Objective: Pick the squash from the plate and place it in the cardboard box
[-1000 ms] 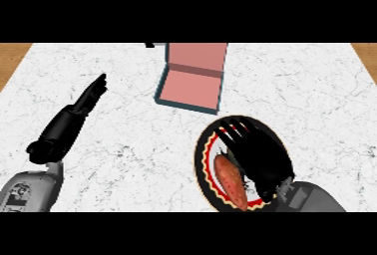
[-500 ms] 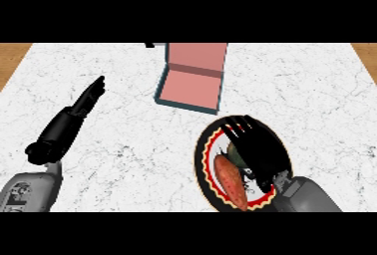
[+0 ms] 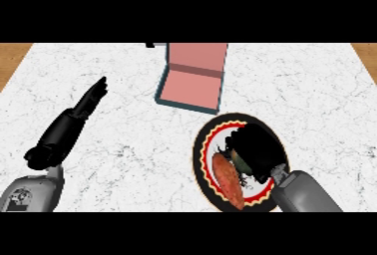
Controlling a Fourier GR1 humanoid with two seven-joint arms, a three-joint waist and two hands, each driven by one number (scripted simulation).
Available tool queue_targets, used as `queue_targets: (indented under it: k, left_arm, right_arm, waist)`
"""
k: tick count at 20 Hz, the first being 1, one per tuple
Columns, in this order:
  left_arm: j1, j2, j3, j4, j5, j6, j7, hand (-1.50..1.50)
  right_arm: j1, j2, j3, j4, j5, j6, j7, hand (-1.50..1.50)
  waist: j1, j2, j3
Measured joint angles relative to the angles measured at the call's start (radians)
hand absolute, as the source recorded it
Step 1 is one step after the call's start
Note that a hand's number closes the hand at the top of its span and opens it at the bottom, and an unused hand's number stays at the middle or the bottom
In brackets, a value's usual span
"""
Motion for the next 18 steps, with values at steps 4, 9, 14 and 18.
queue_targets:
  k: [4, 9, 14, 18]
  left_arm:
    - [-0.016, -0.009, 0.004, 0.012, -0.011, 0.0, 0.005, 0.0]
    - [-0.048, -0.014, 0.002, 0.026, -0.007, -0.014, 0.011, 0.0]
    - [-0.078, -0.025, -0.025, 0.037, -0.013, -0.029, -0.007, 0.0]
    - [-0.113, -0.033, -0.029, 0.066, -0.02, -0.027, -0.004, 0.0]
  right_arm:
    - [-0.004, 0.01, 0.007, 0.032, 0.043, -0.101, -0.057, 1.5]
    - [-0.085, 0.142, 0.09, 0.076, 0.024, -0.076, -0.051, 1.5]
    - [-0.204, 0.231, 0.214, 0.142, -0.155, -0.074, -0.018, 1.5]
    - [-0.327, 0.255, 0.288, 0.166, -0.295, -0.166, 0.033, 1.5]
  waist:
    - [-0.001, -0.001, -0.001]
    - [0.023, 0.004, -0.002]
    - [0.091, 0.018, 0.0]
    - [0.101, 0.019, 0.001]
